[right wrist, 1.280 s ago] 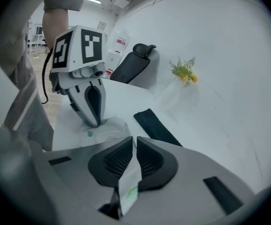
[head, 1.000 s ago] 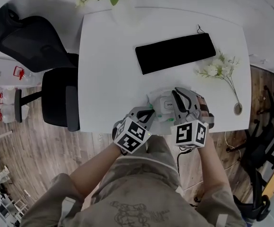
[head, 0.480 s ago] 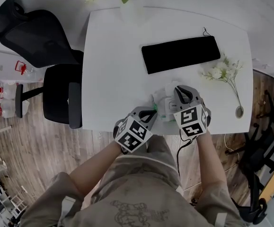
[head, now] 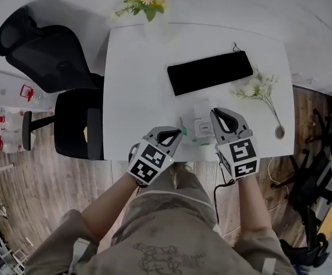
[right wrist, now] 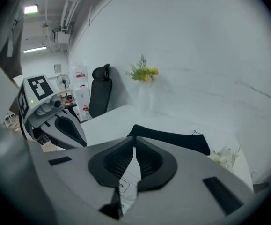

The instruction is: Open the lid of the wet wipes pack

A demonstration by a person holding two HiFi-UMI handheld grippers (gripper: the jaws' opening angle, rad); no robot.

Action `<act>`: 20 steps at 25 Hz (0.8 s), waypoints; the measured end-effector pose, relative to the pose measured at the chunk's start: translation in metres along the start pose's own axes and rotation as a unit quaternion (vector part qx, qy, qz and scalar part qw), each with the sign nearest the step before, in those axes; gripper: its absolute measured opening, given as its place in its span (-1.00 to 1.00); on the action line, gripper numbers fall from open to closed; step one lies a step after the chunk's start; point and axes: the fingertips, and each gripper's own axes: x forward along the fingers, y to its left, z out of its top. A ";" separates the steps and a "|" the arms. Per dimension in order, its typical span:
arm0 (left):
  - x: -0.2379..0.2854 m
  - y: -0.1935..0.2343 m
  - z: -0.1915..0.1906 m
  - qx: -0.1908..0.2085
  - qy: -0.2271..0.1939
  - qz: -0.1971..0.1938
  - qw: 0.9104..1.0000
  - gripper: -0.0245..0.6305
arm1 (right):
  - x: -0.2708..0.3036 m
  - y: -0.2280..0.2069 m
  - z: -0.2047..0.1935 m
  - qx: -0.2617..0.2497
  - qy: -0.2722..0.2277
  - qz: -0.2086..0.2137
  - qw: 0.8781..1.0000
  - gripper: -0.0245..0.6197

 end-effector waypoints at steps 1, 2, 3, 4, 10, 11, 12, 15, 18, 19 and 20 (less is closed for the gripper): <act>-0.007 0.000 0.010 0.004 -0.009 0.003 1.000 -0.87 | -0.010 0.000 0.009 0.003 -0.010 -0.004 1.000 -0.79; -0.014 0.000 0.020 0.007 -0.019 0.006 1.000 -0.87 | -0.021 -0.001 0.018 0.003 -0.019 -0.010 1.000 -0.79; -0.020 0.001 0.031 0.008 -0.029 0.009 0.999 -0.87 | -0.031 -0.003 0.025 0.001 -0.028 -0.017 0.999 -0.79; -0.027 0.001 0.042 0.007 -0.041 0.011 0.999 -0.87 | -0.041 -0.005 0.032 0.001 -0.037 -0.024 0.999 -0.80; -0.068 -0.006 0.102 0.019 -0.107 0.023 0.994 -0.87 | -0.103 -0.005 0.074 0.010 -0.085 -0.052 0.995 -0.80; -0.075 -0.009 0.110 0.025 -0.116 0.024 0.993 -0.87 | -0.114 -0.004 0.080 0.007 -0.093 -0.057 0.994 -0.80; -0.082 -0.011 0.119 0.031 -0.125 0.025 0.991 -0.87 | -0.124 -0.002 0.086 0.002 -0.101 -0.061 0.993 -0.80; -0.103 -0.021 0.140 0.053 -0.150 0.031 0.987 -0.87 | -0.153 0.004 0.100 -0.009 -0.122 -0.069 0.990 -0.80; -0.120 -0.034 0.154 0.098 -0.161 0.044 0.981 -0.87 | -0.175 0.013 0.106 -0.013 -0.136 -0.075 0.988 -0.80; -0.125 -0.039 0.159 0.113 -0.165 0.044 0.979 -0.87 | -0.181 0.016 0.109 -0.013 -0.142 -0.077 0.987 -0.80; -0.129 -0.044 0.162 0.122 -0.169 0.041 0.977 -0.87 | -0.187 0.019 0.112 -0.013 -0.149 -0.080 0.985 -0.80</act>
